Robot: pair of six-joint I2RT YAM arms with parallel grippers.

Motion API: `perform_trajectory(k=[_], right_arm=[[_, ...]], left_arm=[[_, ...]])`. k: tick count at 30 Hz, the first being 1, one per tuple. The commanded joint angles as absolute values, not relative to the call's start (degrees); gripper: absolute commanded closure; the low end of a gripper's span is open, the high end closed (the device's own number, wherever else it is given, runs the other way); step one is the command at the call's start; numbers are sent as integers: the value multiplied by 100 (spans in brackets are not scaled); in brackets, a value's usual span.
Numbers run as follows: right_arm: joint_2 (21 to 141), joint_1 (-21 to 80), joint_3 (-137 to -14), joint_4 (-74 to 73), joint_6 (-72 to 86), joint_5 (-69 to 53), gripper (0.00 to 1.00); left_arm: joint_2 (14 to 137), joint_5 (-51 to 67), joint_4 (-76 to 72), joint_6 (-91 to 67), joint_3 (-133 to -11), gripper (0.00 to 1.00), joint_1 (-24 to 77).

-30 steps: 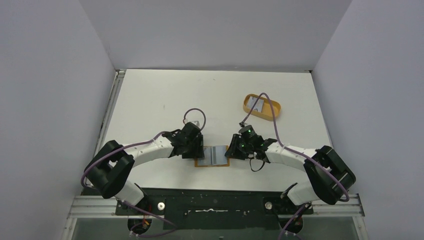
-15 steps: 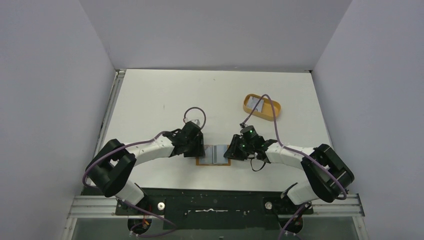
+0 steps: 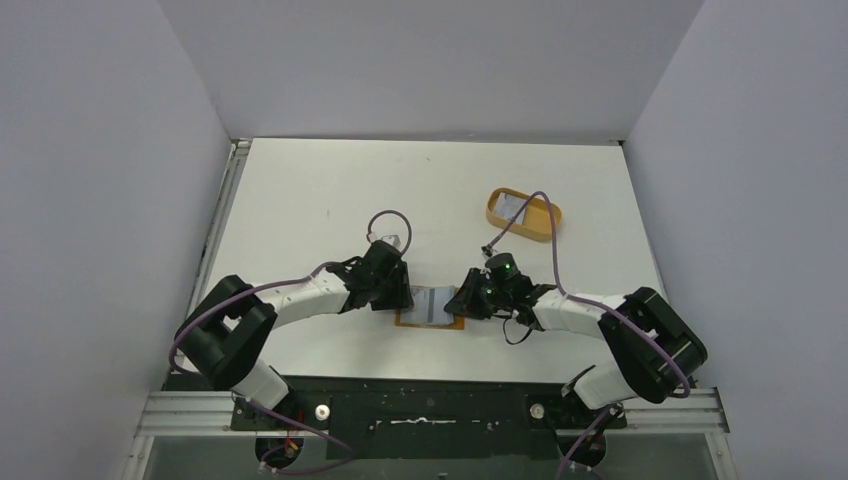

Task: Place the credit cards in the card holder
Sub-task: Turn over the card slot in the card holder.

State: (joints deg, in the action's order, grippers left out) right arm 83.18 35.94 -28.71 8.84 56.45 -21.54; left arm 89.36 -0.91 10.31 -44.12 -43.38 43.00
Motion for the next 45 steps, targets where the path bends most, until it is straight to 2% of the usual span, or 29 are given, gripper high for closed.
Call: perform_trajectory(k=[1,7,16,23,32,39,45], right_arm=[[8095,3638,-2849,2001,5880,-2526,85],[7985,3642,-2855,2088,5909,-2535,73],[7947,3621,-2845,2136,5929,-2492,72],[7950,3619,-3006,1633,5742,-2320,58],[8008,3678,-3299,657,5271,-1903,60],[7876,3768,-3572,-762,4899,-1060,64],[7741,3788,-3550,-1208,4800,-680,64]], left_arm=[[9328,305,989,-4504,-4189,58,4357],[9392,345,966,-4500,-4244,59,4358],[9430,382,992,-4465,-4300,59,4350],[9401,392,1017,-4432,-4357,59,4349],[9375,411,1060,-4365,-4470,59,4349],[9353,327,1201,-4299,-4570,59,4343],[9158,198,1383,-4290,-4540,59,4320]])
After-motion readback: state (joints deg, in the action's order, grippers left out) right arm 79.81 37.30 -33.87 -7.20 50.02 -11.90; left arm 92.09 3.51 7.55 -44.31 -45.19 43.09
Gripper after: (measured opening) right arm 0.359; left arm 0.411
